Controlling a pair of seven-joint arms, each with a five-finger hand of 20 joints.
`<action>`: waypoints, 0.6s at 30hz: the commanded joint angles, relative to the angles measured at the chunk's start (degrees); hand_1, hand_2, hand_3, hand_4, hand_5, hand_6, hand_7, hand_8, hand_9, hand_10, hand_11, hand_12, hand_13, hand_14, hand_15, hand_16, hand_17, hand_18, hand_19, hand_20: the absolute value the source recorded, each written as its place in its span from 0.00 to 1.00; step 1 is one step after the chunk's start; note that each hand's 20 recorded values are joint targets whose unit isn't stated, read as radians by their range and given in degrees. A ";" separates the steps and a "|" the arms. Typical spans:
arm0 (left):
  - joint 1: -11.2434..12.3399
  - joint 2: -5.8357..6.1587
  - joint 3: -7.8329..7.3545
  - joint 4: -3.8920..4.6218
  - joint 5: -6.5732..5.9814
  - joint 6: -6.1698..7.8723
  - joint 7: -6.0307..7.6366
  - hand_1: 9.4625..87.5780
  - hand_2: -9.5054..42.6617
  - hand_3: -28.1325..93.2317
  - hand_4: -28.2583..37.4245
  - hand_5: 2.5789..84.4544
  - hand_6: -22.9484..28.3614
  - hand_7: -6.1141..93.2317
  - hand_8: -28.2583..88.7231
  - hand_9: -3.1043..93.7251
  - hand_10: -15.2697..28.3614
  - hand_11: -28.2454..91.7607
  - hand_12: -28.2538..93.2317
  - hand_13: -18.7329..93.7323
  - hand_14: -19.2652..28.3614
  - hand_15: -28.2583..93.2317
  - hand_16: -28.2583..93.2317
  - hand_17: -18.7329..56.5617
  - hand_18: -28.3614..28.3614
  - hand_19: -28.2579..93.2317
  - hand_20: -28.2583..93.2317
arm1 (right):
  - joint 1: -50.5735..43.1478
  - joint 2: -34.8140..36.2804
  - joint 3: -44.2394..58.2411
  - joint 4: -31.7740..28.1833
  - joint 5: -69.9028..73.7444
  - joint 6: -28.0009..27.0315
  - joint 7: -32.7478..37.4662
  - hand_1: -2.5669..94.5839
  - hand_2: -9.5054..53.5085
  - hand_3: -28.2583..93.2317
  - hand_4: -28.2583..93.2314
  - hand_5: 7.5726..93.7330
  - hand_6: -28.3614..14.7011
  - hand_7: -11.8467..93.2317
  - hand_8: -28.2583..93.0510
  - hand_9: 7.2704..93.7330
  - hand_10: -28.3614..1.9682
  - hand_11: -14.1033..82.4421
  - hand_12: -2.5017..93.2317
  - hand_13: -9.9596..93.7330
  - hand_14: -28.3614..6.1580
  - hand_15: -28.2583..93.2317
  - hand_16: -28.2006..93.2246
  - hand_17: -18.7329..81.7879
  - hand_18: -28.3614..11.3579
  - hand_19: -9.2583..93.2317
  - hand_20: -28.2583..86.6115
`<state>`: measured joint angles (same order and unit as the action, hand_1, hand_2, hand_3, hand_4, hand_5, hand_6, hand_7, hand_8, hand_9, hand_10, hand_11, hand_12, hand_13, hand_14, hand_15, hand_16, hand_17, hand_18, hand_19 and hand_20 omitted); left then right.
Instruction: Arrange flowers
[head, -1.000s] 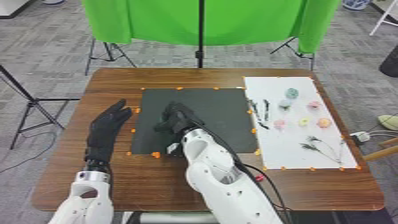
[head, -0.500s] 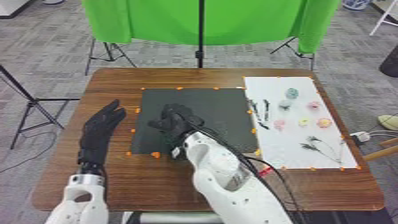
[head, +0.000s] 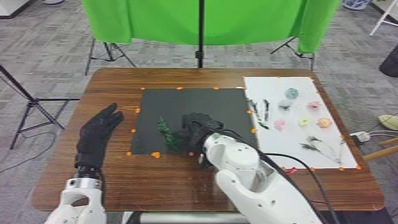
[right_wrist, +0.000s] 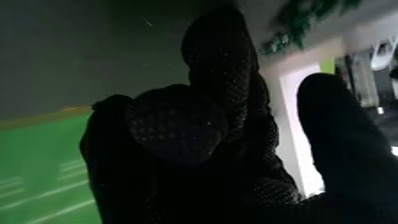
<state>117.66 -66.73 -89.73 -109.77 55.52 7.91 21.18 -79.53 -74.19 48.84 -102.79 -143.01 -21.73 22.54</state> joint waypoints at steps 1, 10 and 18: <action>0.88 -0.63 -0.16 -0.31 0.23 0.32 -0.42 0.17 0.05 0.80 0.13 0.53 0.49 0.17 0.19 0.49 0.65 0.35 0.33 0.47 0.73 0.31 0.26 0.36 0.70 0.25 0.40 | -0.47 -0.49 -1.97 -1.23 5.51 -4.60 2.29 0.26 0.41 0.72 0.18 0.82 0.52 0.28 0.19 0.95 0.46 0.57 0.31 1.00 0.70 0.72 0.44 0.92 0.55 1.00 0.61; 1.42 -0.91 -0.38 -0.50 0.13 0.30 -0.30 0.17 0.06 0.80 0.13 0.53 0.49 0.17 0.19 0.49 0.65 0.35 0.33 0.47 0.73 0.31 0.26 0.36 0.70 0.25 0.40 | -0.31 -2.78 -3.32 -1.16 8.44 -5.76 1.26 0.26 0.41 0.72 0.18 0.82 0.53 0.27 0.19 0.95 0.47 0.57 0.31 1.00 0.70 0.72 0.45 0.92 0.55 1.00 0.62; 1.26 -1.29 -0.14 -0.29 0.04 0.13 -0.33 0.17 0.06 0.80 0.13 0.53 0.49 0.17 0.19 0.49 0.65 0.35 0.33 0.47 0.73 0.31 0.26 0.36 0.70 0.25 0.40 | -0.77 -4.93 -3.73 -0.84 9.65 -5.40 0.16 0.26 0.41 0.72 0.18 0.81 0.53 0.27 0.19 0.94 0.47 0.57 0.31 1.00 0.69 0.72 0.45 0.91 0.54 1.00 0.62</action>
<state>118.18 -67.15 -89.93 -110.12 55.53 7.87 21.19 -79.15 -76.95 46.13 -104.18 -133.85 -26.49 23.99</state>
